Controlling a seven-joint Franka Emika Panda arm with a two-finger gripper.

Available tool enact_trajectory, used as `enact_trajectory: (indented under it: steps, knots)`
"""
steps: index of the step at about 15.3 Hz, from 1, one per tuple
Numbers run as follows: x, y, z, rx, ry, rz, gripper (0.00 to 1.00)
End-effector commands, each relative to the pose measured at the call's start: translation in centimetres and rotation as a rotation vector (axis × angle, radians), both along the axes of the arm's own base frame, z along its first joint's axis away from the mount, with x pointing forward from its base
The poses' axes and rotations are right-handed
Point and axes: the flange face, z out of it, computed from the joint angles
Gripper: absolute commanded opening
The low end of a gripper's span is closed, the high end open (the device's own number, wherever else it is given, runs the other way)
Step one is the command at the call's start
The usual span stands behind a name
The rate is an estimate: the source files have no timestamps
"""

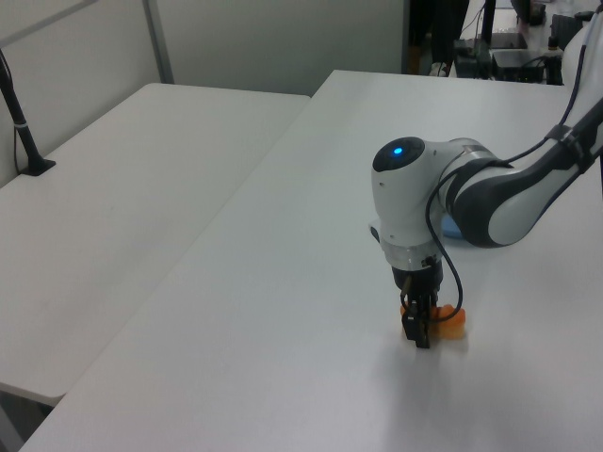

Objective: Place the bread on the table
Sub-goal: 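Open the gripper to release the bread roll and raise it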

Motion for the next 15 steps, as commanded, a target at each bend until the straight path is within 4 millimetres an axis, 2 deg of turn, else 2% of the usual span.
enact_trajectory:
  steps: [1, 5, 7, 10, 11, 13, 15]
  knots:
    - [-0.1, 0.0, -0.6, -0.02, -0.045, -0.022, 1.0]
    - [0.5, -0.6, 0.9, -0.008, -0.054, -0.004, 1.0]
    - [1.2, -1.4, 3.2, 0.017, -0.077, -0.005, 1.0]
    - [2.5, -3.9, 8.9, 0.071, -0.104, -0.024, 1.0]
    - [2.9, -4.8, 11.6, 0.08, -0.101, -0.02, 1.0]
    - [3.8, -7.8, 16.5, 0.088, -0.089, -0.03, 1.0]
    - [4.3, -11.7, 20.6, 0.08, -0.108, -0.022, 1.0]
